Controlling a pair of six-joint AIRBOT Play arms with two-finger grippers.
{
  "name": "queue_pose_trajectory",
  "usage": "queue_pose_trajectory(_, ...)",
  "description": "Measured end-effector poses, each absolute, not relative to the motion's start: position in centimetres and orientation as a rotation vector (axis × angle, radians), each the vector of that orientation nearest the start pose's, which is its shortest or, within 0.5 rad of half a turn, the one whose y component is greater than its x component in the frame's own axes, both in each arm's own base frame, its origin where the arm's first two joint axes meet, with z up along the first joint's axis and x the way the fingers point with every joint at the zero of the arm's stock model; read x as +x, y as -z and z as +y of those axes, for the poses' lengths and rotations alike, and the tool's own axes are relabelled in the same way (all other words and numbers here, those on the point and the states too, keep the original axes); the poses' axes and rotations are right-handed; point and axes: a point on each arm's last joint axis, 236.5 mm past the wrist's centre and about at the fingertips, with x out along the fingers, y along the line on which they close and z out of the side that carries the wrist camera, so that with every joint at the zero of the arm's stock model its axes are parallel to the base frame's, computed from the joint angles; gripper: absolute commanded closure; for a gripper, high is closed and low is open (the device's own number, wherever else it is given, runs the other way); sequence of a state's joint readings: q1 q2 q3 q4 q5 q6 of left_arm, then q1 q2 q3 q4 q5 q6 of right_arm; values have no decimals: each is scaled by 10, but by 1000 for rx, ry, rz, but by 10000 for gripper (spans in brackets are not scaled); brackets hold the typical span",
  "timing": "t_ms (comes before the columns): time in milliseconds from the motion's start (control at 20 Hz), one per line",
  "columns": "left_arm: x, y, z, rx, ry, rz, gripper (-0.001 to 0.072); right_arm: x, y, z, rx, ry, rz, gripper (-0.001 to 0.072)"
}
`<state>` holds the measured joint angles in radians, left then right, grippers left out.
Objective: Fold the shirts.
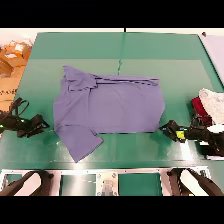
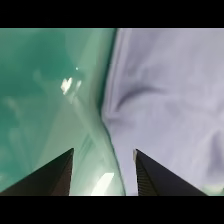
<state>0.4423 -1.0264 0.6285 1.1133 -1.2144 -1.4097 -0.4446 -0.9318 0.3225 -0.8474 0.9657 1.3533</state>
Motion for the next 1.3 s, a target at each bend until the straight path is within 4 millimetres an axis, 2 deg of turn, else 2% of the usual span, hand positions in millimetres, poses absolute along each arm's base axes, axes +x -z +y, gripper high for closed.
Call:
queue_pose_trajectory(100,245,72,7,-709,-40,1412,279,238,108,43,941,38,1277,316)
queue_pose_trajectory(150,243,80,7,-728,-50,1420,280,242,110,48,954,29,1272,340)
queue_pose_trajectory(250,240,94,1,-775,-54,1440,297,249,116,55,954,14,1268,688)
queue_pose_trajectory(300,239,99,-4,-807,-43,1450,297,253,117,57,959,8,1263,693)
queue_pose_trajectory(500,256,107,-33,-931,43,1421,299,266,115,59,926,-29,1237,694)
queue_pose_trajectory(550,260,110,-42,-946,63,1418,418,269,114,59,918,-34,1229,694)
queue_pose_trajectory(600,261,114,-48,-940,76,1424,624,271,113,59,914,-38,1225,694)
queue_pose_trajectory(650,261,118,-52,-923,89,1434,679,272,112,59,908,-42,1222,694)
queue_pose_trajectory(850,262,115,-60,-845,168,1475,686,279,104,57,868,-68,1215,695)
queue_pose_trajectory(950,259,108,-56,-768,205,1512,687,288,89,57,862,-102,1196,695)
queue_pose_trajectory(1050,271,81,-56,-733,256,1477,687,306,61,52,849,-134,1139,695)
queue_pose_trajectory(1150,292,38,-54,-695,289,1383,687,328,13,44,824,-181,1048,695)
queue_pose_trajectory(1200,307,7,-54,-678,307,1300,687,339,-18,39,808,-199,988,695)
queue_pose_trajectory(1300,333,-80,-57,-609,368,1084,687,358,-101,26,742,-238,831,695)
